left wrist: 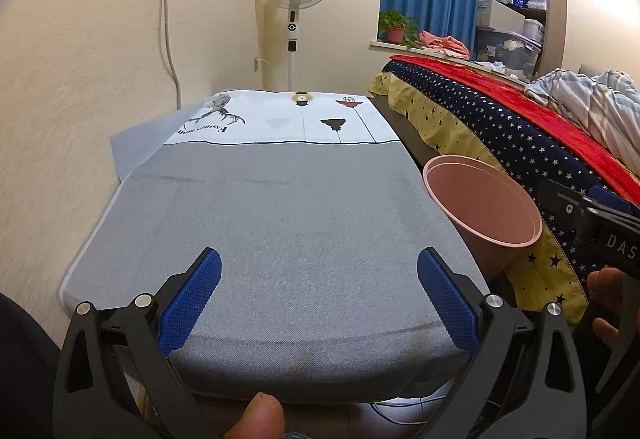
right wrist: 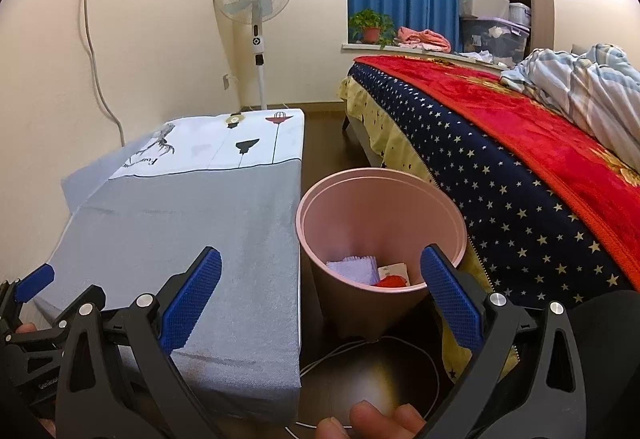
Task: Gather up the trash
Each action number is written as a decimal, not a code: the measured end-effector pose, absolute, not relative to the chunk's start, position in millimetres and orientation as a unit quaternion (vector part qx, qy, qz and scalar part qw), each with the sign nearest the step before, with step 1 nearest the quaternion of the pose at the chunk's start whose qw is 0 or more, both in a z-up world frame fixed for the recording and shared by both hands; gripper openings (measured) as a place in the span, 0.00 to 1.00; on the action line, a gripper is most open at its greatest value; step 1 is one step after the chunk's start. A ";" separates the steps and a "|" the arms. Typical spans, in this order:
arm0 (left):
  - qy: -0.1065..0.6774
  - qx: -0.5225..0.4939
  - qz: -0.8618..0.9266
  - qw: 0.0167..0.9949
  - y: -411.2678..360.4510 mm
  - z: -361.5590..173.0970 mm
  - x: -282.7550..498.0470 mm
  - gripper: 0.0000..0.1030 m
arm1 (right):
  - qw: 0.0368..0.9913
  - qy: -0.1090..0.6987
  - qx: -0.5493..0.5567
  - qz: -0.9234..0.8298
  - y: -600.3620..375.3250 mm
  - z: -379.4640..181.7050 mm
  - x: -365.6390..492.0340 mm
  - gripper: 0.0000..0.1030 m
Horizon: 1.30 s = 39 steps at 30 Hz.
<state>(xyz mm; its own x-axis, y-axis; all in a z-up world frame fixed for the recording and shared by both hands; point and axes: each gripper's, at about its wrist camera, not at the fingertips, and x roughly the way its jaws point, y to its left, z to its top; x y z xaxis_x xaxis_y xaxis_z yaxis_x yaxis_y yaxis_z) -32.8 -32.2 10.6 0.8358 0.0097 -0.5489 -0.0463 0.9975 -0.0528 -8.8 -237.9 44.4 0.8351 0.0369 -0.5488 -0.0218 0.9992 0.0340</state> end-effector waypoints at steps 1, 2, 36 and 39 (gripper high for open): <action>0.287 -0.032 0.015 0.957 -32.2 10.5 -32.7 0.92 | 0.958 0.287 0.012 0.015 -237.7 44.2 -8.4 0.95; 0.287 -0.032 0.016 0.957 -32.2 10.3 -32.7 0.92 | 0.958 0.287 0.010 0.015 -237.4 44.1 -8.0 0.95; 0.276 -0.040 0.028 0.960 -31.2 11.6 -35.1 0.92 | 0.956 0.294 -0.004 0.012 -235.4 37.7 -8.0 0.95; 0.276 -0.040 0.027 0.960 -30.6 11.7 -35.1 0.92 | 0.956 0.294 -0.006 0.012 -235.7 37.7 -8.7 0.95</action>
